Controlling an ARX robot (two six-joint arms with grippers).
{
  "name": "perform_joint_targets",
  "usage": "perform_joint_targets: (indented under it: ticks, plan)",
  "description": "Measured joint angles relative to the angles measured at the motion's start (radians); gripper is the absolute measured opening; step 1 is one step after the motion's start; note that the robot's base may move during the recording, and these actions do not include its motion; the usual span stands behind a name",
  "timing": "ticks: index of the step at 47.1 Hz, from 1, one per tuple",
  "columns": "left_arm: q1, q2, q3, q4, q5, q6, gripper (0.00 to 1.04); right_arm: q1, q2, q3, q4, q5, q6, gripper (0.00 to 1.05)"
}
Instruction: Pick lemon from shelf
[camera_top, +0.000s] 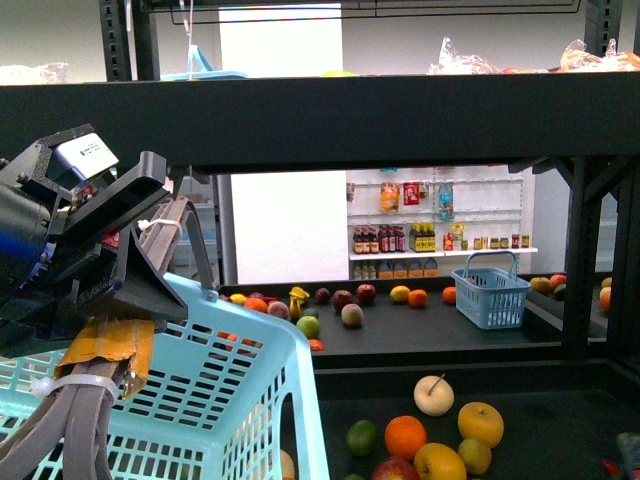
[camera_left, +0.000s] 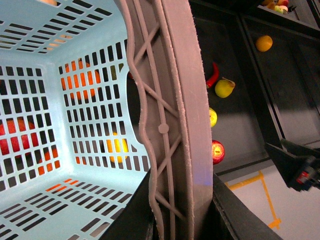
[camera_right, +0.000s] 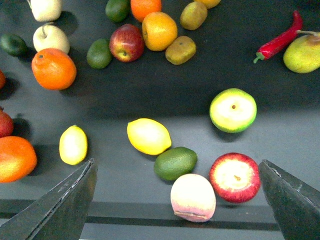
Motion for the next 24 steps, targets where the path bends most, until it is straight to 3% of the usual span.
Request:
perform_joint_targets:
  ticks: [24]
  plan:
    - [0.0,0.0,0.0,0.0,0.0,0.0,0.18,0.113,0.523,0.176,0.19,-0.023,-0.103,0.97]
